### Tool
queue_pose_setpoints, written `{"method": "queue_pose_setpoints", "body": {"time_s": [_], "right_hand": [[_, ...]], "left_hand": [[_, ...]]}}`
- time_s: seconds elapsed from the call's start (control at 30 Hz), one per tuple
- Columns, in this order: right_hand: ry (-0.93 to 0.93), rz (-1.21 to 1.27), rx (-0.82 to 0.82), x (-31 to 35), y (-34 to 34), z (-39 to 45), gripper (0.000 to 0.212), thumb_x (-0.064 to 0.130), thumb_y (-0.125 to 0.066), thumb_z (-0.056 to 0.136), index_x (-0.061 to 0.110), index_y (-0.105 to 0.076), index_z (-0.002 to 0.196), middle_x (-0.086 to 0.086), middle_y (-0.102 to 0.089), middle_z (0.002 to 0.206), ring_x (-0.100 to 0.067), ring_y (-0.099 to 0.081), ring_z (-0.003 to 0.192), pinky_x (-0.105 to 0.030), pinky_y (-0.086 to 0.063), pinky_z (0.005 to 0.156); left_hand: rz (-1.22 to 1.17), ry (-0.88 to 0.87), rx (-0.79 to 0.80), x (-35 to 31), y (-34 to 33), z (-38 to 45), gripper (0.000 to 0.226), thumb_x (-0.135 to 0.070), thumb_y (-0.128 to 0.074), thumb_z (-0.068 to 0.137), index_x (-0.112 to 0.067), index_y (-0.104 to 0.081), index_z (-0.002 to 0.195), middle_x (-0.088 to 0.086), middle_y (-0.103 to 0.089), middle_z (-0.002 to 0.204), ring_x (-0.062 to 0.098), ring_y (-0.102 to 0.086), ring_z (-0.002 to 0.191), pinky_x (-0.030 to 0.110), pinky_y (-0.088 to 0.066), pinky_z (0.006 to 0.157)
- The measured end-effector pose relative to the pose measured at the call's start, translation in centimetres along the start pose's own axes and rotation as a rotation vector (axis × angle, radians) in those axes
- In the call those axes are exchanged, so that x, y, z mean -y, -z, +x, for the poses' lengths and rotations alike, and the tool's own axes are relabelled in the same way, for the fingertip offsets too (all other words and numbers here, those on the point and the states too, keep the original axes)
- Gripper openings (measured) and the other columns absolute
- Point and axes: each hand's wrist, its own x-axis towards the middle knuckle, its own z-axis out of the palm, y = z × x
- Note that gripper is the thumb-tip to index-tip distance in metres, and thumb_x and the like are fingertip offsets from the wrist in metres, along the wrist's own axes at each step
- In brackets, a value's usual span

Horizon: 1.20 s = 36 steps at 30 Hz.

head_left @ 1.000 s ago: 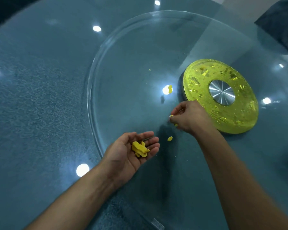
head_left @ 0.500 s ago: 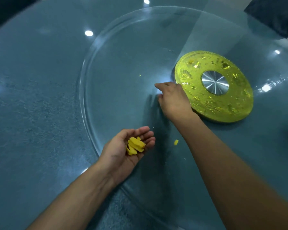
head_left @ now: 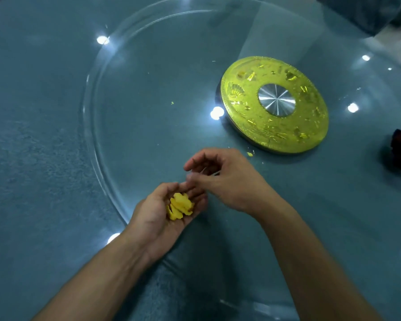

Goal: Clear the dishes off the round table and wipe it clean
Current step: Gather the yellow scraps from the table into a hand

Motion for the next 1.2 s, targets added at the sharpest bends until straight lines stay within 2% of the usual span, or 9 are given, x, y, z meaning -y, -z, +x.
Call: {"method": "queue_pose_setpoints", "body": {"time_s": [0.13, 0.23, 0.37, 0.57, 0.7, 0.83, 0.9, 1.03, 1.2], "right_hand": [[-0.022, -0.508, -0.466, -5.3, 4.6, 1.3, 0.024, 0.015, -0.066, 0.088, 0.019, -0.074, 0.111, -0.005, -0.071, 0.106, -0.023, -0.064, 0.097, -0.039, -0.05, 0.088], [-0.092, -0.727, -0.397, -7.5, 6.1, 1.3, 0.027, 0.016, -0.063, 0.092, 0.016, -0.072, 0.117, -0.012, -0.066, 0.112, -0.032, -0.059, 0.106, -0.038, -0.043, 0.085], [-0.065, -0.74, -0.437, -7.5, 5.3, 0.5, 0.012, 0.014, -0.061, 0.091, 0.013, -0.071, 0.098, -0.009, -0.068, 0.099, -0.032, -0.061, 0.093, -0.036, -0.042, 0.072], [-0.206, -0.868, -0.408, -7.1, 4.5, -0.7, 0.015, 0.01, -0.057, 0.09, 0.009, -0.059, 0.105, -0.013, -0.064, 0.105, -0.035, -0.059, 0.1, -0.033, -0.034, 0.07], [-0.227, -0.293, -0.47, -5.6, 4.2, -2.7, 0.01, 0.012, -0.068, 0.078, 0.02, -0.064, 0.083, 0.005, -0.066, 0.074, -0.011, -0.061, 0.07, -0.027, -0.044, 0.065], [-0.011, 0.117, -0.136, -2.7, 0.9, -6.5, 0.014, 0.004, -0.075, 0.081, 0.018, -0.071, 0.082, 0.005, -0.071, 0.073, -0.007, -0.065, 0.065, -0.027, -0.052, 0.064], [0.058, -0.031, -0.117, -2.9, 0.2, -7.4, 0.01, 0.011, -0.073, 0.085, 0.02, -0.074, 0.089, 0.006, -0.074, 0.083, -0.01, -0.068, 0.076, -0.028, -0.056, 0.073], [0.112, -0.628, -0.349, -6.3, 1.9, -6.5, 0.025, 0.007, -0.067, 0.086, 0.017, -0.074, 0.107, -0.003, -0.069, 0.108, -0.026, -0.062, 0.099, -0.04, -0.052, 0.088], [0.08, -0.723, -0.289, -8.4, 1.9, -6.1, 0.013, 0.005, -0.066, 0.087, 0.015, -0.072, 0.093, -0.005, -0.066, 0.09, -0.031, -0.062, 0.086, -0.04, -0.051, 0.07]], "left_hand": [[0.045, 0.034, 0.03, 0.9, -0.3, -0.5, 0.049, -0.011, -0.039, 0.101, 0.008, -0.078, 0.079, 0.023, -0.074, 0.091, 0.028, -0.075, 0.072, 0.036, -0.061, 0.076], [0.058, 0.034, 0.033, 1.3, -0.2, -0.5, 0.047, -0.012, -0.039, 0.101, 0.008, -0.078, 0.082, 0.024, -0.074, 0.095, 0.028, -0.076, 0.075, 0.036, -0.063, 0.073], [0.067, 0.034, 0.018, 1.6, -0.1, -0.6, 0.046, -0.012, -0.04, 0.101, 0.009, -0.078, 0.084, 0.025, -0.074, 0.099, 0.029, -0.076, 0.078, 0.034, -0.064, 0.069], [0.09, 0.022, 0.002, 2.3, -0.6, -1.1, 0.042, -0.012, -0.04, 0.101, 0.01, -0.075, 0.092, 0.024, -0.074, 0.096, 0.028, -0.076, 0.077, 0.034, -0.064, 0.072], [0.124, 0.015, -0.012, 3.0, -0.9, -1.5, 0.036, -0.011, -0.041, 0.101, 0.01, -0.069, 0.103, 0.024, -0.074, 0.097, 0.028, -0.076, 0.079, 0.034, -0.064, 0.075], [0.115, 0.004, -0.02, 3.8, -0.9, -1.6, 0.03, -0.011, -0.043, 0.1, 0.006, -0.068, 0.097, 0.023, -0.075, 0.099, 0.026, -0.076, 0.085, 0.036, -0.063, 0.078], [0.114, 0.012, -0.026, 3.8, -0.8, -1.6, 0.028, -0.011, -0.045, 0.099, 0.005, -0.068, 0.099, 0.024, -0.074, 0.104, 0.026, -0.076, 0.091, 0.036, -0.063, 0.08], [0.116, 0.038, -0.051, 3.4, -0.7, -2.2, 0.036, -0.012, -0.041, 0.102, 0.009, -0.07, 0.1, 0.023, -0.074, 0.094, 0.028, -0.076, 0.076, 0.034, -0.063, 0.075], [0.074, 0.004, -0.061, 1.4, -0.3, -2.3, 0.042, -0.012, -0.041, 0.102, 0.009, -0.074, 0.089, 0.022, -0.074, 0.091, 0.028, -0.076, 0.073, 0.033, -0.063, 0.07]]}}
